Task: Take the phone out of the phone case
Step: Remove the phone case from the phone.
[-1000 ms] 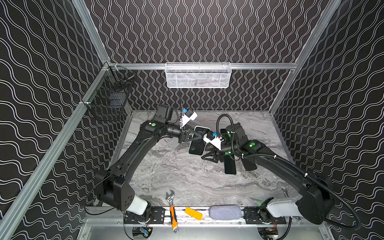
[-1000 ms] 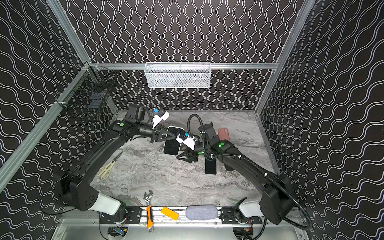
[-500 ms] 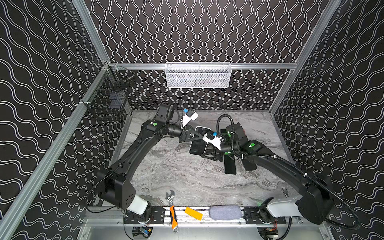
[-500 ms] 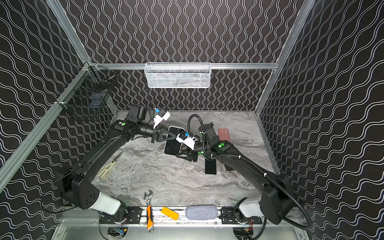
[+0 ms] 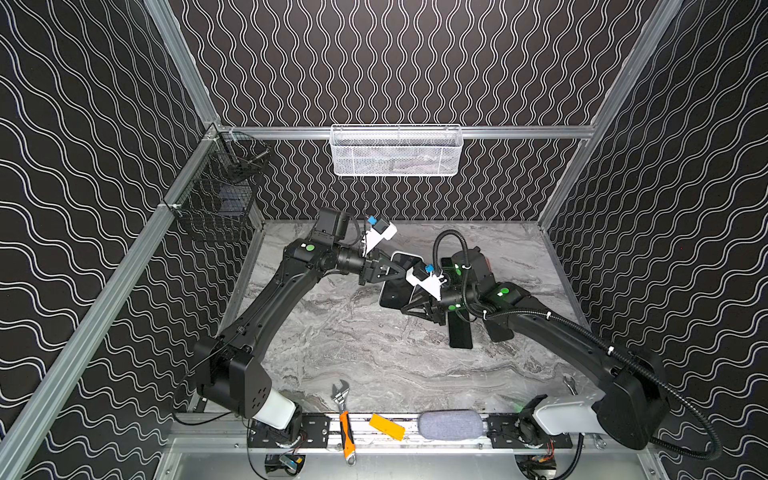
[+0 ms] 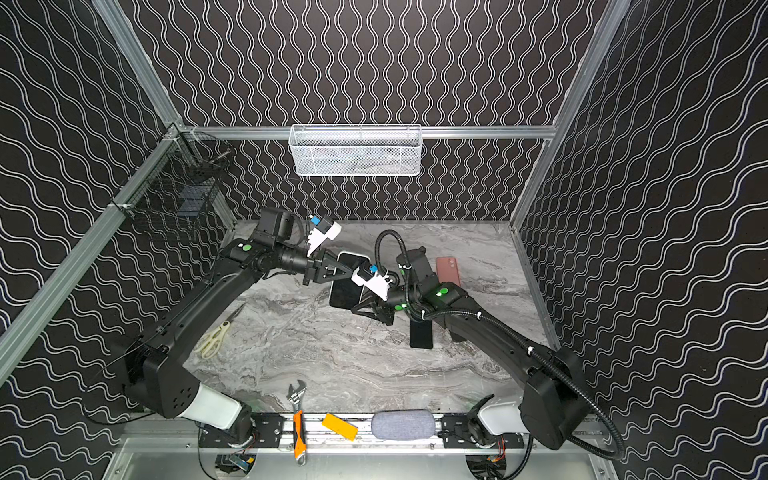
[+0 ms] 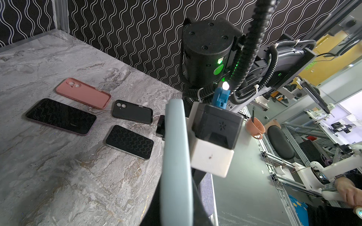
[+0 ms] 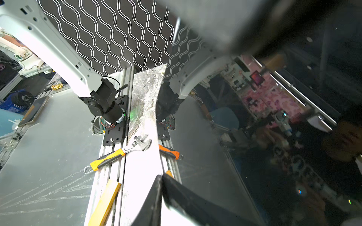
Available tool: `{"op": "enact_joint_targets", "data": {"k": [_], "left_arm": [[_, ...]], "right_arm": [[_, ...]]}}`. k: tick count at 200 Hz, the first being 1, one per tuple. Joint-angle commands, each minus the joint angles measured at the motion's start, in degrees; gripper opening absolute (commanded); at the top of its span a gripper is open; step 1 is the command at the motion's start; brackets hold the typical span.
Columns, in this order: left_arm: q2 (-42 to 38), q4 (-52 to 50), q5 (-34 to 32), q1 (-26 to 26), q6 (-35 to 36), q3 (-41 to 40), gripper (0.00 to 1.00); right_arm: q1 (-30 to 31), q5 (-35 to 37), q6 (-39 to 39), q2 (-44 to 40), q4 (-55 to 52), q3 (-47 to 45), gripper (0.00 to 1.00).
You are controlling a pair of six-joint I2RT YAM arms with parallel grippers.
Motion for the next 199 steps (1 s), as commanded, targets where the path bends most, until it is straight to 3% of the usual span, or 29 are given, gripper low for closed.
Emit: {"op": "enact_joint_targets", "data": {"k": [1, 65, 199], "left_arm": [[-0.2, 3.8, 5.3, -0.3, -2.9, 0.5, 0.00], [0.6, 3.9, 7.7, -0.3, -2.4, 0.5, 0.00], [-0.1, 3.9, 10.8, -0.3, -0.8, 0.2, 0.00]], "right_arm": [[0.8, 3.0, -0.2, -1.7, 3.0, -1.7, 0.17], [3.4, 7.9, -1.9, -3.7, 5.9, -5.4, 0.14], [6.3, 18.8, -7.0, -3.3, 7.1, -7.2, 0.20]]}}
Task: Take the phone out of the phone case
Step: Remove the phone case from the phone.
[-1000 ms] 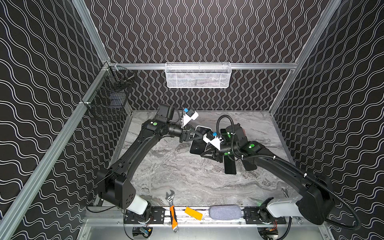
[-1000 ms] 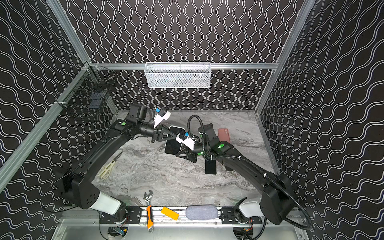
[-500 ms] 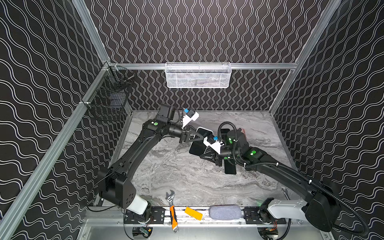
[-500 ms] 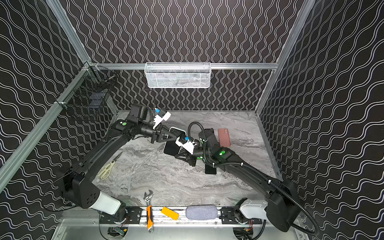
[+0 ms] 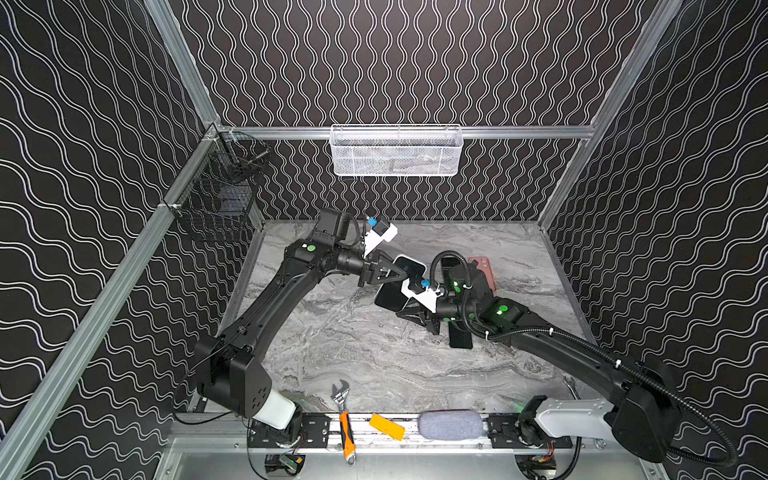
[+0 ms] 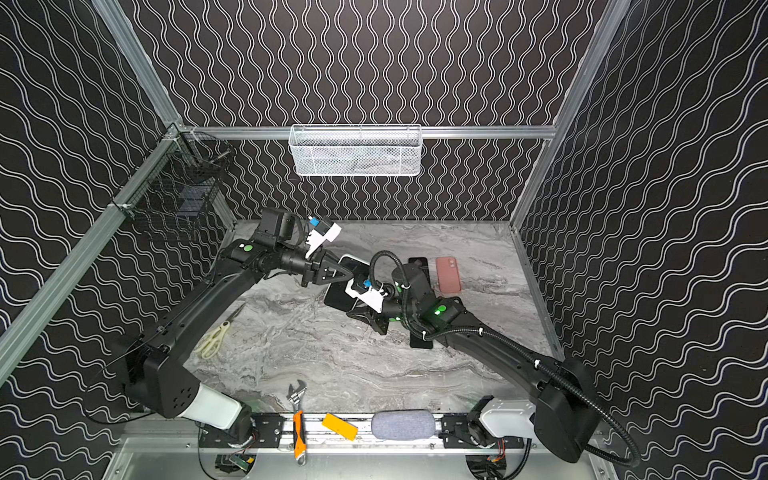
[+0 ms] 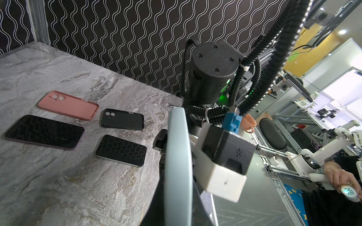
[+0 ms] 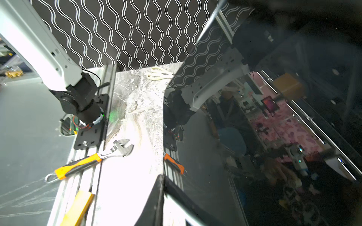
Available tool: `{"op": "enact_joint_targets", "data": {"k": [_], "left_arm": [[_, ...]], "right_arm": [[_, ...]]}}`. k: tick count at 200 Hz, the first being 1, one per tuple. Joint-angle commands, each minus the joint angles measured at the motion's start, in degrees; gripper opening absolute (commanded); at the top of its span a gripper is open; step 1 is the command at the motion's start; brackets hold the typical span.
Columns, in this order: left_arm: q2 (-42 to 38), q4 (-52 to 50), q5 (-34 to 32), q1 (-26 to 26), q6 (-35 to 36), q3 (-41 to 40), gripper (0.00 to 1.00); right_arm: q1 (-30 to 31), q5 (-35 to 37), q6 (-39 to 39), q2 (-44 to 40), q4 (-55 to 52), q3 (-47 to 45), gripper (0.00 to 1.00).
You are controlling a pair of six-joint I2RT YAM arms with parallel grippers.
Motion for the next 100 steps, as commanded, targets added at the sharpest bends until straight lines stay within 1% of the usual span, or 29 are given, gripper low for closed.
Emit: {"op": "enact_joint_targets", "data": {"k": [1, 45, 66, 100], "left_arm": [[-0.3, 3.1, 7.0, 0.0, -3.8, 0.5, 0.00], [-1.2, 3.1, 7.0, -0.1, -4.2, 0.7, 0.00], [-1.5, 3.1, 6.2, 0.0, -4.5, 0.4, 0.00], [-1.3, 3.1, 6.4, 0.0, -4.7, 0.2, 0.00]], "right_arm": [[0.2, 6.1, -4.1, 0.5, -2.2, -0.7, 0.20], [0.1, 7.9, -3.8, 0.5, -0.6, -1.5, 0.23], [0.0, 7.5, -2.8, -0.1, 0.7, -2.0, 0.23], [-0.7, 3.9, -0.9, -2.3, 1.3, -2.6, 0.32]]}}
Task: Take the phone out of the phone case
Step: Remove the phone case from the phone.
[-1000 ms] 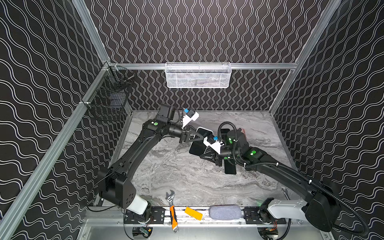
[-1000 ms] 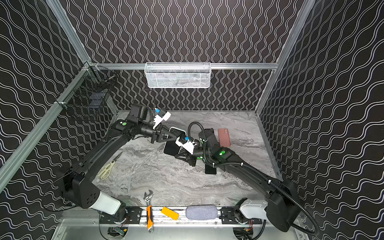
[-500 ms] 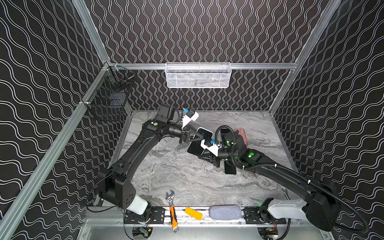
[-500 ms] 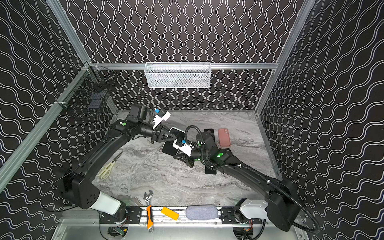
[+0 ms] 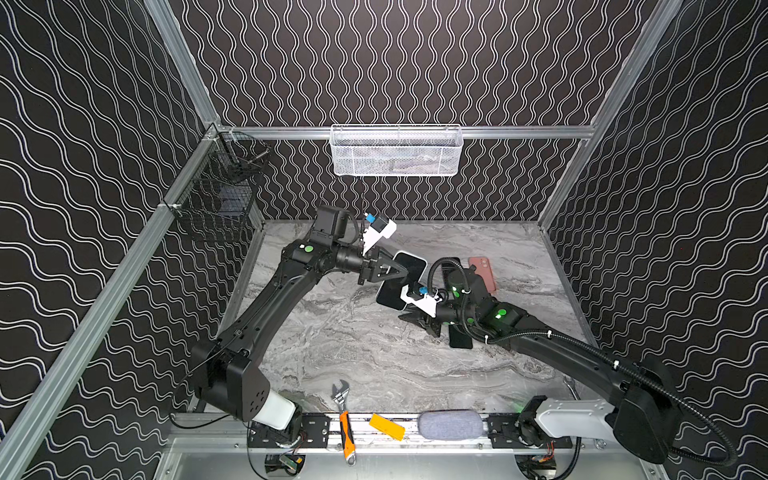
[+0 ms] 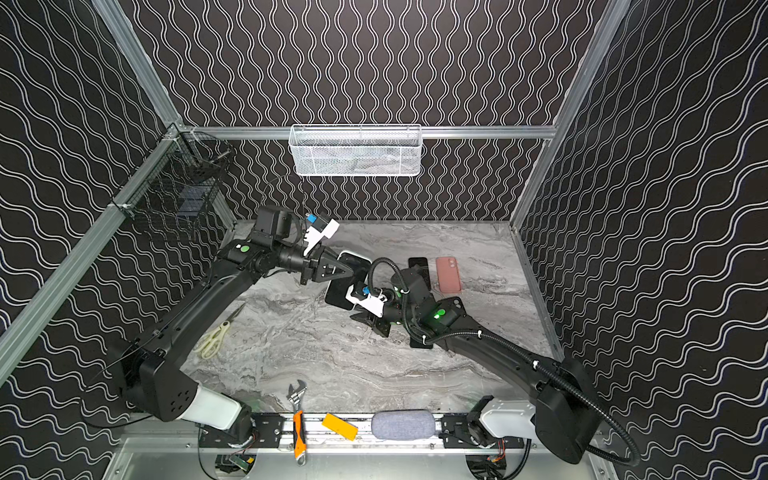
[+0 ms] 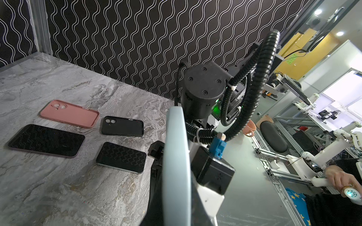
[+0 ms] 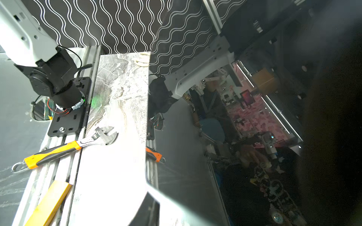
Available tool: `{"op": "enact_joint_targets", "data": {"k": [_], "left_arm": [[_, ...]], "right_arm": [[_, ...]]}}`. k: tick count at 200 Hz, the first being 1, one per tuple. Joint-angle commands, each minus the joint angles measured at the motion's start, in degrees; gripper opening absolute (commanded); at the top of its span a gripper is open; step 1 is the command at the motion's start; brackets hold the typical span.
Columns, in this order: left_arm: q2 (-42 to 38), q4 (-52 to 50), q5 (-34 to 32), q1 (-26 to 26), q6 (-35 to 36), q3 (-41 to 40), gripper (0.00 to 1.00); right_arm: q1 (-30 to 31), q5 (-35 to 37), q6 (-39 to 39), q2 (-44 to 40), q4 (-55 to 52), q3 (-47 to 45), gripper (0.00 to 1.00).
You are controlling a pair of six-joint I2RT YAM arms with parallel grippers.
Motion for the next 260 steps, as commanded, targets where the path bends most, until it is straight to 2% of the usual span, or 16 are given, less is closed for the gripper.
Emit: {"op": "enact_joint_targets", "data": {"k": [1, 27, 47, 82, 118, 138, 162, 209, 260], "left_arm": [[-0.3, 0.4, 5.6, 0.0, -1.7, 0.1, 0.00], [0.0, 0.5, 5.9, 0.0, -1.4, 0.2, 0.00], [0.7, 0.4, 6.3, 0.0, -1.5, 0.6, 0.00], [1.0, 0.4, 6.5, 0.0, -1.6, 0.7, 0.00], [1.0, 0.4, 6.3, 0.0, -1.8, 1.0, 0.00], [1.0, 0.5, 6.1, 0.0, -1.8, 0.9, 0.00], [1.3, 0.4, 6.1, 0.0, -1.9, 1.2, 0.00], [1.7, 0.3, 6.3, 0.0, -2.5, 1.6, 0.00], [0.8, 0.4, 6.5, 0.0, -2.7, 1.1, 0.00]], "right_arm": [[-0.6, -0.5, 2.6, -1.2, 0.6, -0.1, 0.33], [-2.1, -6.8, 2.8, -1.1, -3.8, 2.4, 0.40], [-2.7, -9.8, 2.8, -0.2, -7.0, 4.4, 0.40], [-2.9, -14.1, 4.8, 1.1, -7.1, 5.7, 0.35], [-2.9, -15.8, 3.9, 2.6, -8.5, 8.1, 0.34], [-2.9, -16.4, 4.2, 2.4, -9.3, 8.5, 0.38], [-3.0, -16.2, 3.9, 2.4, -10.8, 8.9, 0.38], [-3.1, -16.4, 5.6, 2.1, -8.6, 8.2, 0.28], [-3.2, -17.1, 6.4, 2.5, -8.2, 8.9, 0.26]]}}
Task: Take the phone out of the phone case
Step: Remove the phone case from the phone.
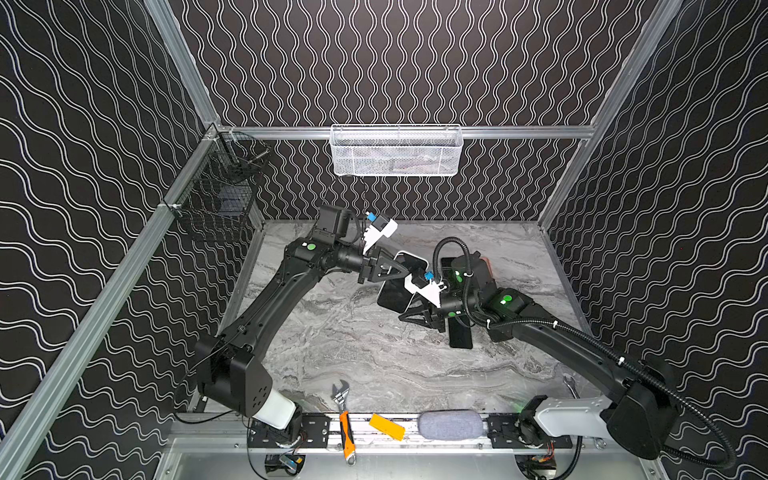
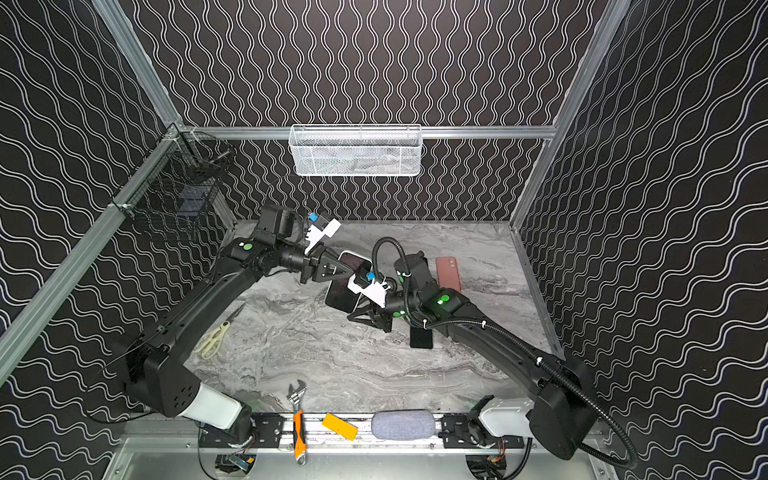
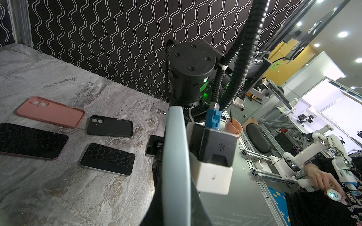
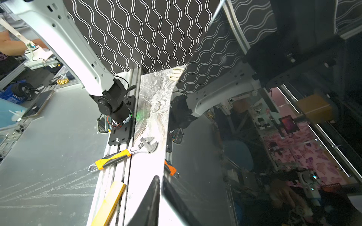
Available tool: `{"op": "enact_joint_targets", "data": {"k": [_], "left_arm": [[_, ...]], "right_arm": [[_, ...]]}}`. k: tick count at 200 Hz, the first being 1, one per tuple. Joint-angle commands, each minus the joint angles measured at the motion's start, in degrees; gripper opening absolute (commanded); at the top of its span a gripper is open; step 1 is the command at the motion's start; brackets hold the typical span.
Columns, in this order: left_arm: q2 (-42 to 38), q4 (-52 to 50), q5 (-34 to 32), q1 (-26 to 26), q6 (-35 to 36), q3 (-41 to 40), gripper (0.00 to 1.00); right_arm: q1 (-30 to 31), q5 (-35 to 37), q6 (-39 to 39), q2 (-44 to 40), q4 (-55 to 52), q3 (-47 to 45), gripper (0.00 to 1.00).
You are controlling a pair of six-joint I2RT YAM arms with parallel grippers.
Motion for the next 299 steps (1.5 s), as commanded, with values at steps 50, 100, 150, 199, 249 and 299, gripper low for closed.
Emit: {"op": "enact_joint_targets", "data": {"k": [50, 100, 150, 199, 249, 299], "left_arm": [[-1.5, 1.2, 3.9, -0.3, -0.9, -0.3, 0.00], [-3.4, 1.2, 2.9, -1.6, -1.7, -0.6, 0.00], [-4.3, 1.2, 2.1, -3.9, -2.3, -0.7, 0.00], [-4.4, 1.2, 1.7, -5.6, -2.7, -1.0, 0.00], [-4.7, 1.2, 1.8, -6.2, -2.8, -1.6, 0.00], [-4.3, 1.2, 2.5, -6.4, -2.9, -1.2, 0.00]], "right_arm": [[-0.1, 0.8, 2.7, -0.5, 3.4, -0.4, 0.16], [-0.1, 6.3, 2.6, -2.8, 7.8, -4.3, 0.11], [-0.1, 9.9, 2.3, -4.0, 11.1, -6.1, 0.11], [-0.5, 12.1, 3.1, -4.1, 14.8, -7.4, 0.12], [-3.6, 11.9, 4.8, -4.7, 19.3, -9.6, 0.13], [-5.8, 11.2, 5.0, -4.6, 20.0, -10.2, 0.14]]}}
